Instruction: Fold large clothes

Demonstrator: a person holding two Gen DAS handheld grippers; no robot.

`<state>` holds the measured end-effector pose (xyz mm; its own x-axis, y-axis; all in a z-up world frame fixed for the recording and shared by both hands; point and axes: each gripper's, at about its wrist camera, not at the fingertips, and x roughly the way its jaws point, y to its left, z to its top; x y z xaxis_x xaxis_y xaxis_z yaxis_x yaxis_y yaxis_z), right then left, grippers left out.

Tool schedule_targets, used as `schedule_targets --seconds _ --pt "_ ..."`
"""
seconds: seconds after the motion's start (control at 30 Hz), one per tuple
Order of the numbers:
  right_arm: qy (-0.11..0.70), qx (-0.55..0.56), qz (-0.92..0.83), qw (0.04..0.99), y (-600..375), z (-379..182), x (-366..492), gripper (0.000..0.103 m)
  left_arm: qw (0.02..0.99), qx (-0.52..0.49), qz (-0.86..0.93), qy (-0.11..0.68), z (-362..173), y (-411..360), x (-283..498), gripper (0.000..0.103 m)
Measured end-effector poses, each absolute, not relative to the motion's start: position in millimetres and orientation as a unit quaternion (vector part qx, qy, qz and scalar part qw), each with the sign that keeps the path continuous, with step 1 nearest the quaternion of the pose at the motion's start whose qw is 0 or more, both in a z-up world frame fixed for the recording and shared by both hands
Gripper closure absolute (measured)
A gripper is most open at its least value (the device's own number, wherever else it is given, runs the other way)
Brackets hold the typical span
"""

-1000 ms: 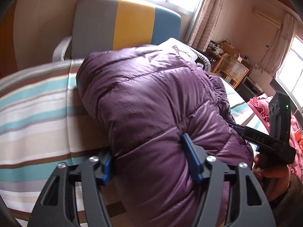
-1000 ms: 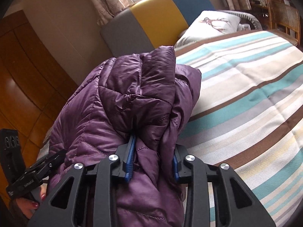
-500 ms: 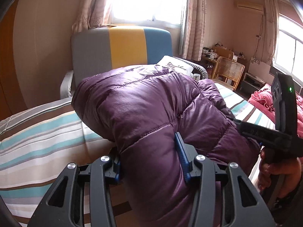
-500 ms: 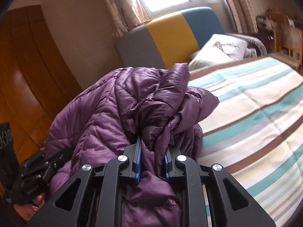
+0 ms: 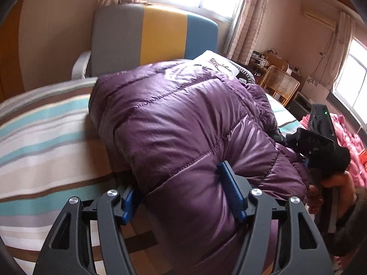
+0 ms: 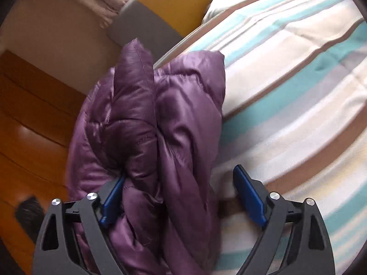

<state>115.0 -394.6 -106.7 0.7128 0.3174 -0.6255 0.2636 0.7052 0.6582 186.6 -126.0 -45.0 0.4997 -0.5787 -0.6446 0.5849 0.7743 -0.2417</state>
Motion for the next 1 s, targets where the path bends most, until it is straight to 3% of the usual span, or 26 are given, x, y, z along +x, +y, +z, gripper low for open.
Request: schedule_targets --seconds 0.03,0.07,0.17,0.33,0.6,1.0 --pt "0.381 0.383 0.042 0.84 -392.8 -107.1 119.2 0.042 0.866 0.002 -0.336 0.37 -45.6 -129.2 185.8 0.04" --pt "0.376 0.389 0.058 0.839 -390.4 -107.1 120.8 0.052 0.867 0.004 -0.336 0.367 -46.3 -131.0 184.6 0.041" --pt "0.355 0.343 0.07 0.867 -377.2 -93.0 117.5 0.068 0.877 0.029 -0.331 0.347 -41.5 -137.5 177.5 0.049" --pt "0.302 0.314 0.076 0.897 -351.6 -73.0 95.5 0.071 0.893 0.044 -0.319 0.314 -25.8 -132.6 168.2 0.055" --pt "0.242 0.281 0.1 0.923 -311.3 -42.5 80.7 0.071 0.919 0.04 -0.299 0.254 10.4 -93.2 158.6 0.055" --pt "0.25 0.254 0.167 0.919 -223.4 -31.9 159.2 0.071 0.946 0.007 -0.204 0.252 23.1 20.2 198.7 0.055"
